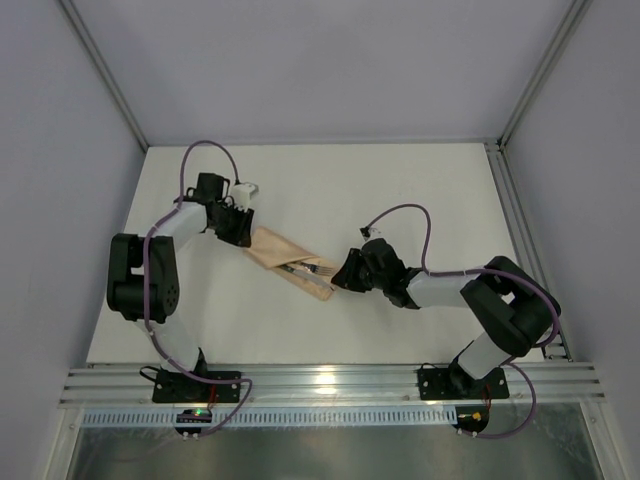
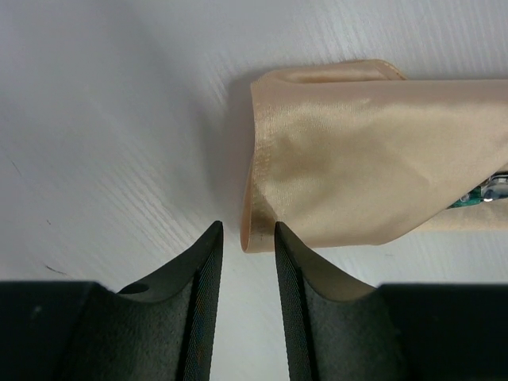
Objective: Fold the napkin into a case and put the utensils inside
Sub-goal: Stuff the knife into the folded napkin.
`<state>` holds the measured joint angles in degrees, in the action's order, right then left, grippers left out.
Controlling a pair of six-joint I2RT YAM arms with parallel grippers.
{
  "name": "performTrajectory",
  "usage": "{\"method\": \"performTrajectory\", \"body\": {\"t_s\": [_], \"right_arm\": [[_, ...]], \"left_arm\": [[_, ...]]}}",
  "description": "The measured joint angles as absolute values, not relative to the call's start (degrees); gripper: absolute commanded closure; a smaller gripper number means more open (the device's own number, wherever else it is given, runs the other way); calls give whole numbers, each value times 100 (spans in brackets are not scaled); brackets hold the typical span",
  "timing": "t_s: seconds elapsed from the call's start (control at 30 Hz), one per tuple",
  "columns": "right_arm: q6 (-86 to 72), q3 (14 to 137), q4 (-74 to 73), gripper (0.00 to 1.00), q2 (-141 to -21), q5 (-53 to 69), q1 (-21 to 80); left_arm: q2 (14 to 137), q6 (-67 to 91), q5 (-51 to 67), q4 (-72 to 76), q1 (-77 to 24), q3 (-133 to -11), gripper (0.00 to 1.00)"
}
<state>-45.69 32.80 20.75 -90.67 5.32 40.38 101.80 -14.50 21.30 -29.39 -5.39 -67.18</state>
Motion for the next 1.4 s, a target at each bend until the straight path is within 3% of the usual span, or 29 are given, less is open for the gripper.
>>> {"method": "performTrajectory", "body": {"t_s": [0.47,1.03,1.4], "right_arm": [[-3387,3588,1243,77,-8560,311,4539],[-1627,4639,541,72,-9566,532,4622],[-1275,4936,226,71,-9778,460,4794]], "left_arm": [[10182,-1551,2233,-3009,-467,-6563,70],[10248,-1546,2322,-2980,-458,-6563,72],[10322,-1549,2364,-2980,-458,-6563,81]]}}
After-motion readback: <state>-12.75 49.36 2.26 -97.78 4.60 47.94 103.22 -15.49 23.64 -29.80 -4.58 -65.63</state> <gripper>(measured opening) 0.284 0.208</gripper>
